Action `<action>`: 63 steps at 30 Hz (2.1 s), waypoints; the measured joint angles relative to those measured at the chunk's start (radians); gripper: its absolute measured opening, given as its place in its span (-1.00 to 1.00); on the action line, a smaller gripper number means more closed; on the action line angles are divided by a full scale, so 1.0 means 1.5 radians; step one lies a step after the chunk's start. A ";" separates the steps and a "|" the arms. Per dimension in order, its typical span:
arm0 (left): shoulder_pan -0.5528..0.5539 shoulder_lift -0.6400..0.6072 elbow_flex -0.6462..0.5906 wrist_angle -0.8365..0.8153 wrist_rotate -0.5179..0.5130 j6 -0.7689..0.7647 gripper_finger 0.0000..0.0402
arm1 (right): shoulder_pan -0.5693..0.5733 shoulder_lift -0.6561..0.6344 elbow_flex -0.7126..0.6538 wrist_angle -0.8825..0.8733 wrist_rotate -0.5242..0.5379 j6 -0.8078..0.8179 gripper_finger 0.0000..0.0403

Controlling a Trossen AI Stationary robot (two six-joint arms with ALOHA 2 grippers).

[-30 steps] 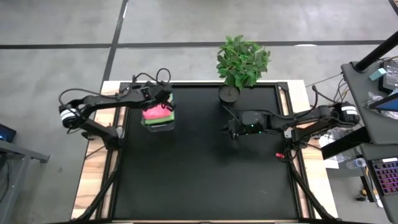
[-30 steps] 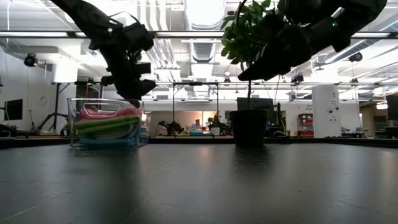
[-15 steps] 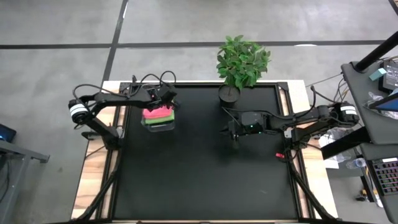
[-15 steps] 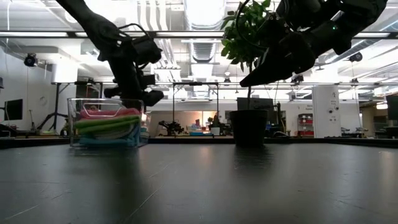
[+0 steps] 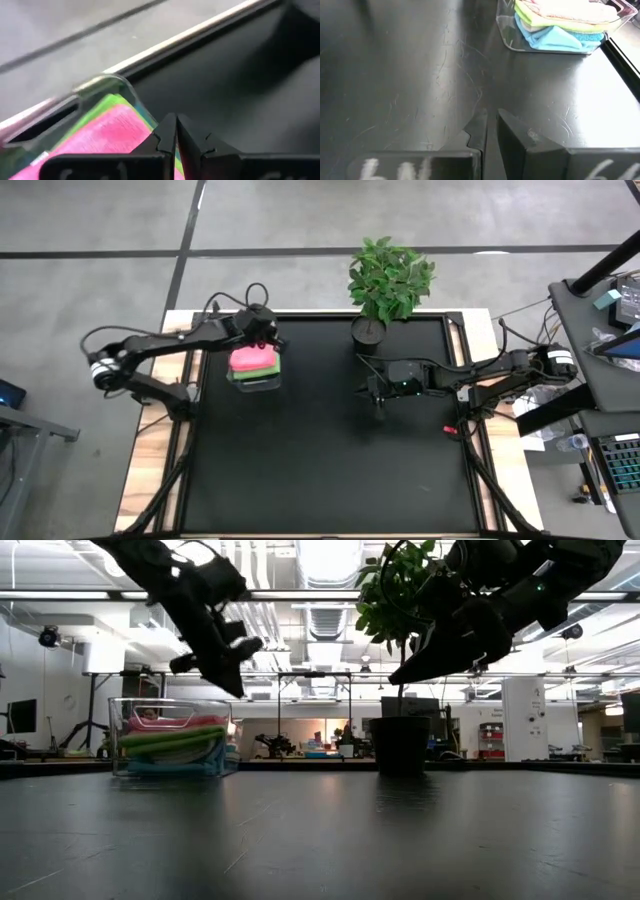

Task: Fold microfiber towels
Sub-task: Put the red micro fiber towel into the bin

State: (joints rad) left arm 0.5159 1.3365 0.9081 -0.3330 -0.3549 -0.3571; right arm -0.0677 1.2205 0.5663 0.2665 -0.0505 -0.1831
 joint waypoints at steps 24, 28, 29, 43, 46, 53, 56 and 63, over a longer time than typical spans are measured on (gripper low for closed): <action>-0.012 -0.015 -0.071 -0.050 0.177 -0.072 -1.00 | 0.000 0.000 -0.002 0.000 0.000 -0.011 -0.83; -0.012 -0.054 -0.038 -0.081 0.183 -0.059 -1.00 | 0.000 0.000 -0.002 0.000 0.000 -0.011 -0.83; -0.012 -0.064 -0.032 -0.089 0.183 -0.051 -1.00 | 0.000 0.000 -0.002 0.000 0.000 -0.011 -0.83; 0.011 -0.122 -0.031 -0.352 0.112 -0.018 -1.00 | -0.002 0.001 -0.007 0.006 0.000 -0.013 -0.83; 0.011 -0.111 -0.032 -0.367 0.109 -0.020 -1.00 | -0.002 0.001 -0.007 0.005 0.000 -0.013 -0.83; 0.011 -0.059 -0.034 -0.363 0.109 -0.038 -1.00 | -0.002 0.001 -0.007 0.005 0.000 -0.013 -0.83; 0.011 -0.040 -0.026 -0.366 0.111 -0.038 -1.00 | -0.002 0.001 -0.007 0.005 0.000 -0.013 -0.83; 0.011 -0.047 0.027 -0.483 0.087 -0.034 -1.00 | -0.002 0.001 -0.007 0.005 0.000 -0.013 -0.83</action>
State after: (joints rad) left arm 0.5327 1.2661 0.9489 -1.0577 -0.2248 -0.4088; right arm -0.0704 1.2213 0.5552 0.2745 -0.0503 -0.2026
